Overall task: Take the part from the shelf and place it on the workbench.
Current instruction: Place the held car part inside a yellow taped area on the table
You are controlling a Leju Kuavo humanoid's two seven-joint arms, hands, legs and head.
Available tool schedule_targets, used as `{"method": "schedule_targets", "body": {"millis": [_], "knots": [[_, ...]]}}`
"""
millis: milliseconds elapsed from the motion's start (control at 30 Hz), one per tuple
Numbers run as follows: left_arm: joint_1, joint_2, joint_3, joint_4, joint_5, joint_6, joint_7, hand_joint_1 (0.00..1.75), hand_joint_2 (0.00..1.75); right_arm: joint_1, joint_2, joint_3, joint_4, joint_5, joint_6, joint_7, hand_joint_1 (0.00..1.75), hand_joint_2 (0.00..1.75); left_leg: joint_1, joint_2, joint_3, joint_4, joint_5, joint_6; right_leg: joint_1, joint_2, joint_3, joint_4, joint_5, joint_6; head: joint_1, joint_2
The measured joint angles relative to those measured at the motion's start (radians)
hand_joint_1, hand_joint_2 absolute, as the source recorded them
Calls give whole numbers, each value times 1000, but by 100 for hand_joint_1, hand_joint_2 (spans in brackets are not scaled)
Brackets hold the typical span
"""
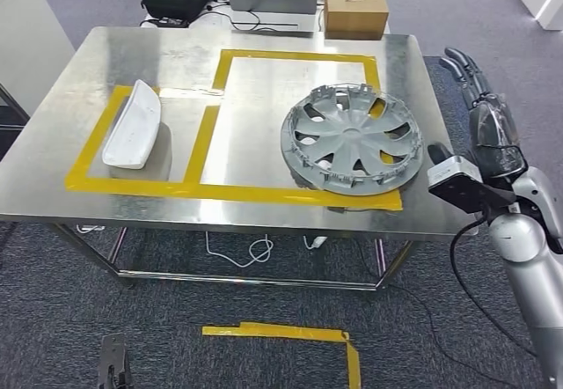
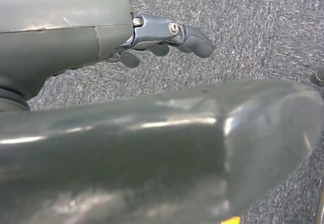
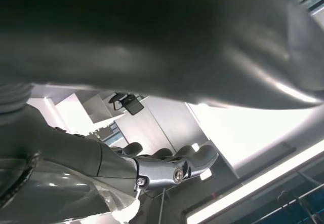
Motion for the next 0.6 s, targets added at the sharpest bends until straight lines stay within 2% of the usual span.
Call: {"method": "schedule_targets", "body": {"millis": [33,67,100,167,200,233,267,300,367,400,433,500,533,567,600], "knots": [[0,1,0,0,0,0,0,0,0,2,0,0,0,-1,0,0,0,0,1,0,-4,7,-8,-6,-2,-1,-5,-1,7,-9,-1,0],[0,3,0,0,1,0,0,0,0,5,0,0,0,-2,-1,0,0,0,1,0,-13,29,-32,-12,-4,-3,-11,-3,15,-19,-2,0],[1,4,0,0,3,0,-1,0,0,7,0,0,0,-2,-1,0,0,0,3,0,-27,73,-71,-17,-6,-5,-19,-4,24,-27,-4,0],[1,5,0,0,6,0,-1,0,0,12,0,0,0,-2,-1,0,0,0,5,0,-65,203,-160,-26,-5,-5,-40,-3,39,-33,-6,0],[1,6,0,0,6,0,-1,0,0,14,0,0,0,-2,-1,0,0,0,6,0,-77,259,-186,-28,-4,-5,-52,-2,48,-34,-6,0],[1,6,0,0,6,0,-1,0,0,17,0,0,0,-2,-1,0,0,0,6,0,-73,284,-192,-28,-4,-5,-64,-1,56,-33,-6,0],[1,7,0,0,6,0,-1,0,0,19,0,0,0,-2,-1,0,0,0,6,0,-51,271,-178,-27,-3,-4,-75,1,63,-32,-6,0],[1,8,0,0,6,0,-1,0,0,21,0,0,0,-2,-1,0,0,0,5,0,-11,220,-153,-23,-2,-4,-85,2,70,-30,-6,0],[-1,10,0,0,6,0,-1,0,0,22,0,-1,-1,-3,-2,0,0,0,3,-1,86,71,-117,-11,-1,-3,-98,5,82,-23,-6,0],[-1,11,0,0,6,0,-1,0,0,22,0,-1,-2,-3,-2,0,0,0,1,-2,119,16,-112,-5,0,-4,-102,5,88,-18,-5,0],[-1,12,0,0,6,0,-2,0,0,22,0,-1,-3,-3,-2,0,0,0,-2,-2,135,-15,-112,0,0,-4,-105,5,95,-11,-5,0],[-1,12,0,0,7,0,-3,0,0,23,0,-1,-4,-3,-3,0,0,0,-3,-1,132,-27,-104,8,-1,-4,-109,2,107,3,-5,0],[-1,11,0,0,7,0,-3,0,0,23,0,-1,-5,-3,-3,0,0,0,-2,0,128,-32,-96,14,-2,-4,-114,5,104,8,-6,0],[-1,11,1,0,8,0,-4,0,0,23,0,-2,-6,-3,-3,0,0,0,0,2,121,-36,-85,21,-3,-3,-125,22,83,13,-4,0],[-2,11,1,0,8,0,-4,0,0,23,0,-2,-6,-4,-3,0,0,0,2,4,111,-41,-73,27,-4,-2,-142,57,49,18,-3,0]]}}
